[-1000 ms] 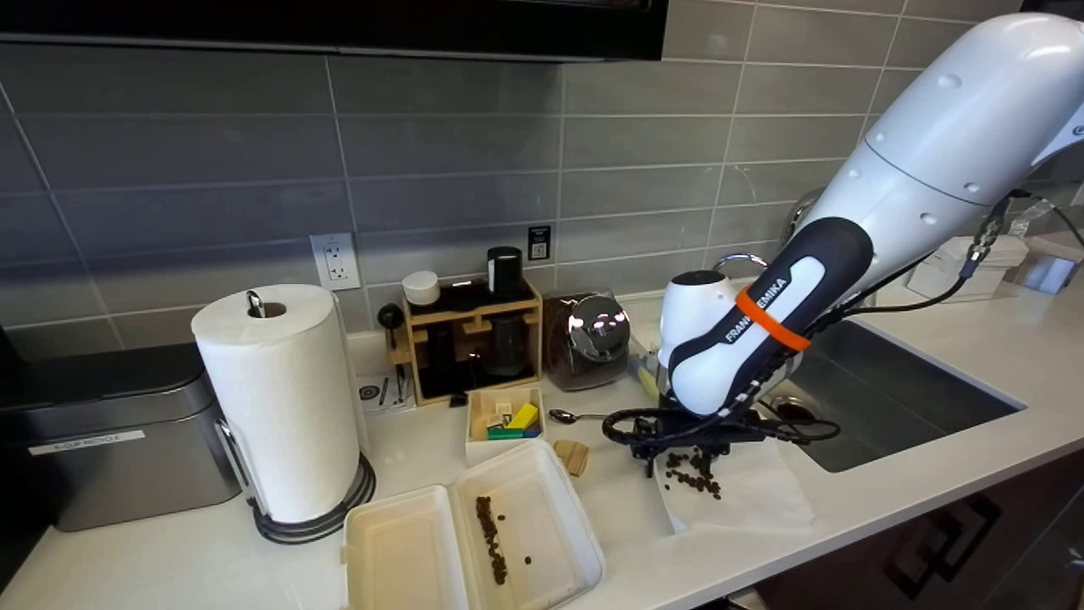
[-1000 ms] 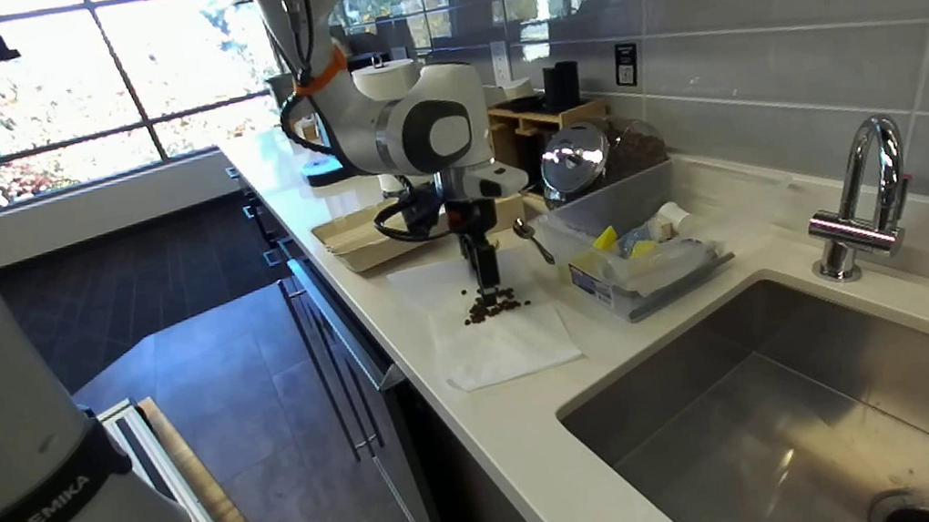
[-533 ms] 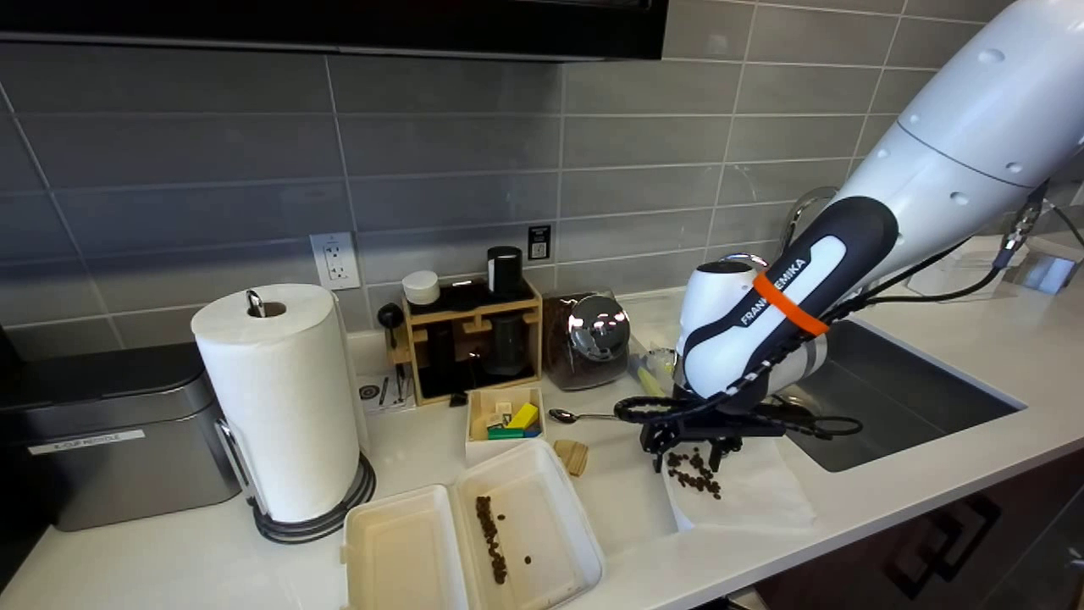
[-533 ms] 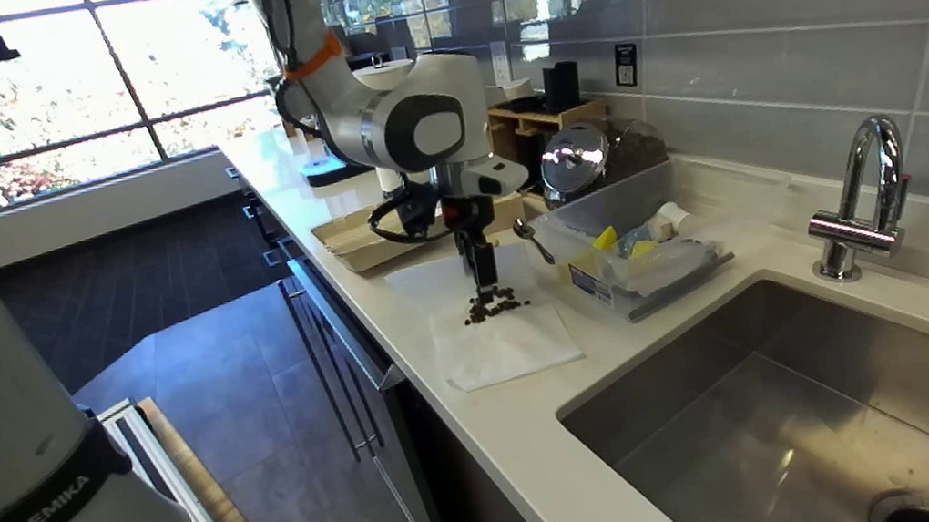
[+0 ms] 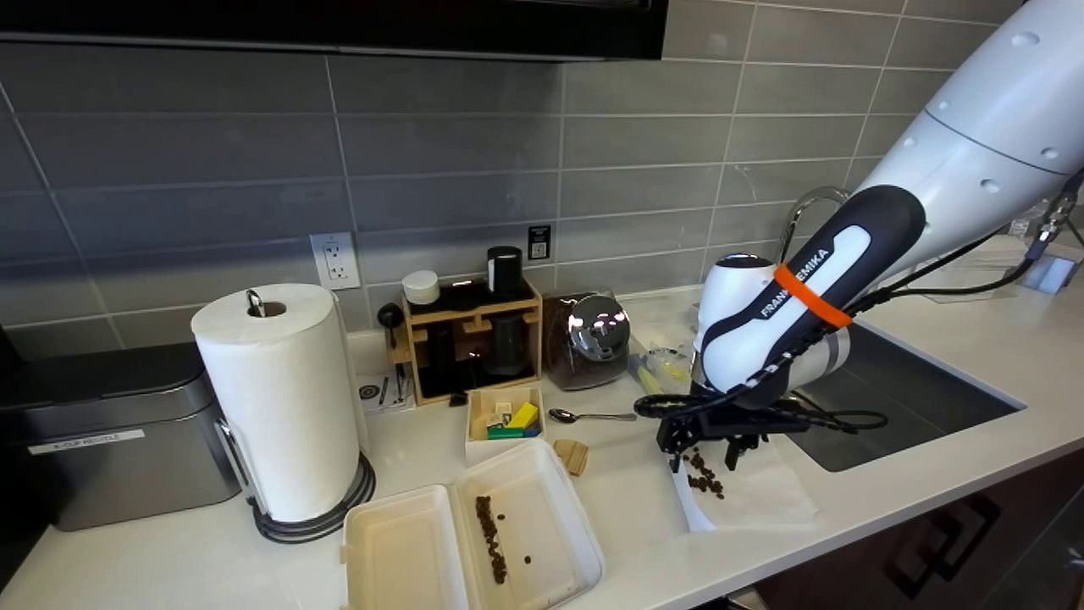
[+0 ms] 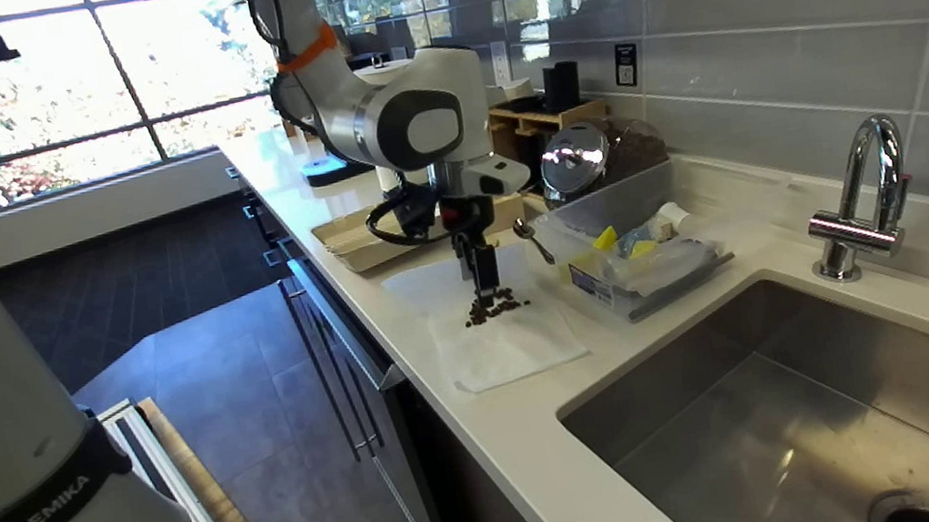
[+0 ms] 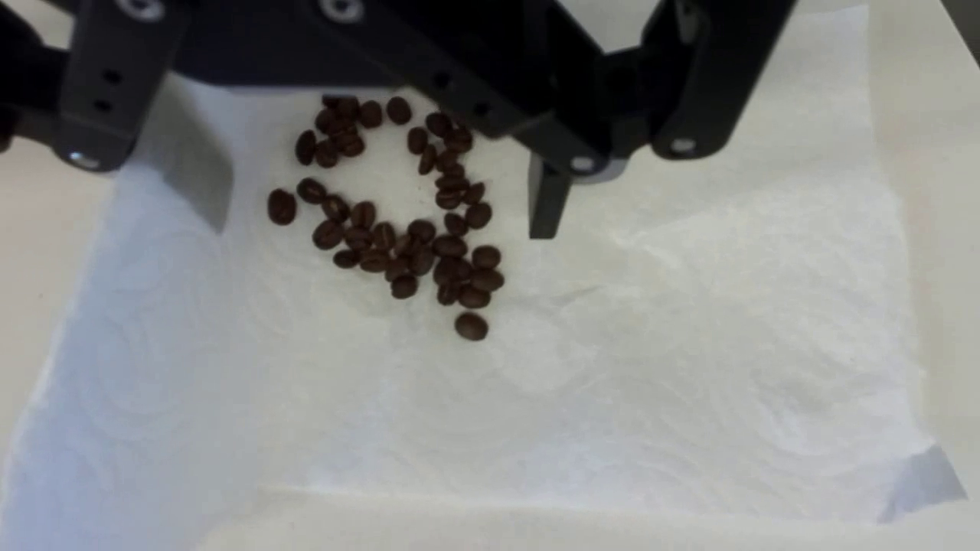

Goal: Fold the serviette in half

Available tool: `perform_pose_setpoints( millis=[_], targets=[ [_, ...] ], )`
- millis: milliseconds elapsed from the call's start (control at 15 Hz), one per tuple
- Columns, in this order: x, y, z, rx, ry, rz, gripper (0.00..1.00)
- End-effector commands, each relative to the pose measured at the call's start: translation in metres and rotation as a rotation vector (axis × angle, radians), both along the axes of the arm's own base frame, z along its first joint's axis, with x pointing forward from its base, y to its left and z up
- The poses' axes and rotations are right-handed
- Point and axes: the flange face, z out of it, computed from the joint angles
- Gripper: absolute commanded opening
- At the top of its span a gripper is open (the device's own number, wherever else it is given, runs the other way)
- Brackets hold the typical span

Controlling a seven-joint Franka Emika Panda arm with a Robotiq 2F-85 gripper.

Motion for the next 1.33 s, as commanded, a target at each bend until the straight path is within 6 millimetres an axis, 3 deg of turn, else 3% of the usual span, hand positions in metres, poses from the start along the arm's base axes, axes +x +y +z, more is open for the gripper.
perform_pose_setpoints(
  millis=[0,533,600,800,1267],
  targets=[
    [-0.015,-0.012,0.008,0.014,-0.008,0.014,1.00],
    [-0.023,-0.042,0.006,0.011,-0.050,0.078,1.00],
    [-0.015,-0.035,0.007,0.001,-0.016,0.072,1.00],
    [-0.017,-0.044,0.006,-0.002,-0.034,0.075,1.00],
    [-0.017,-0.042,0.006,-0.001,-0.034,0.078,1.00]
  ],
)
